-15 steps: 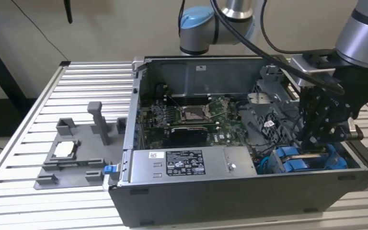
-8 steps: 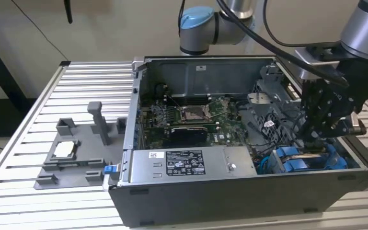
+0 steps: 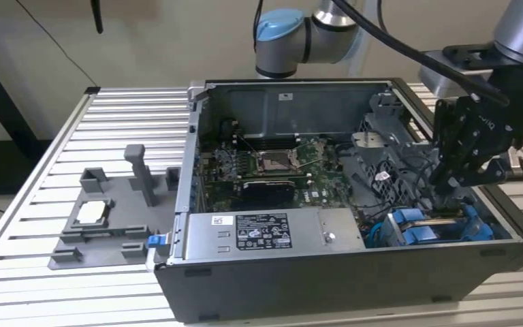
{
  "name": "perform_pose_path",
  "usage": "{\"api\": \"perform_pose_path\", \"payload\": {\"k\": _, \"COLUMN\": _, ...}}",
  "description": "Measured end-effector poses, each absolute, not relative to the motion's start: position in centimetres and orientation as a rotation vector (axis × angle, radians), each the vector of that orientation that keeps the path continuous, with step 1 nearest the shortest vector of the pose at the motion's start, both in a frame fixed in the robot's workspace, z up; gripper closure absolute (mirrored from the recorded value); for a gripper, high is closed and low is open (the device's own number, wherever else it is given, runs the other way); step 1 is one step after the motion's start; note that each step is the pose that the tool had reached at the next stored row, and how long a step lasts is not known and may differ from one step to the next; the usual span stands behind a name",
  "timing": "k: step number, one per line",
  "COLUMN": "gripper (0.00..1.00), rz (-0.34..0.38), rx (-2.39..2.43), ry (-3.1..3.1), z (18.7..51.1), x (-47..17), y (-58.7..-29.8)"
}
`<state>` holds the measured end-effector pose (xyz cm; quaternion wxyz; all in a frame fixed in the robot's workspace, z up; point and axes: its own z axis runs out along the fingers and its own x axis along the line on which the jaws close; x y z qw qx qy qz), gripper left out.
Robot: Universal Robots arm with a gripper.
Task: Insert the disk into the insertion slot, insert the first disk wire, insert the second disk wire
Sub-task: 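Insert the second disk wire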
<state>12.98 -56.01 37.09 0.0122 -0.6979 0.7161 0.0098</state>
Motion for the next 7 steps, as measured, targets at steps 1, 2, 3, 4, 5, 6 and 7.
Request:
{"api": "perform_pose_path", "payload": {"k": 1, "gripper": 0.76, "rz": 0.031, "rx": -2.175, "ry": 2.232, "z": 37.15, "x": 12.98, "y": -56.01}}
{"api": "perform_pose_path", "payload": {"k": 2, "gripper": 0.76, "rz": 0.031, "rx": -2.175, "ry": 2.232, "z": 37.15, "x": 12.98, "y": -56.01}}
{"api": "perform_pose_path", "payload": {"k": 3, "gripper": 0.76, "rz": 0.031, "rx": -2.175, "ry": 2.232, "z": 37.15, "x": 12.98, "y": -56.01}}
{"api": "perform_pose_path", "payload": {"k": 4, "gripper": 0.76, "rz": 0.031, "rx": -2.175, "ry": 2.232, "z": 37.16, "x": 12.98, "y": -56.01}}
{"api": "perform_pose_path", "payload": {"k": 5, "gripper": 0.76, "rz": 0.031, "rx": -2.176, "ry": 2.232, "z": 37.17, "x": 12.98, "y": -56.01}}
{"api": "perform_pose_path", "payload": {"k": 6, "gripper": 0.76, "rz": 0.031, "rx": -2.175, "ry": 2.232, "z": 37.17, "x": 12.98, "y": -56.01}}
{"api": "perform_pose_path", "payload": {"k": 7, "gripper": 0.76, "rz": 0.031, "rx": -2.175, "ry": 2.232, "z": 37.17, "x": 12.98, "y": -56.01}}
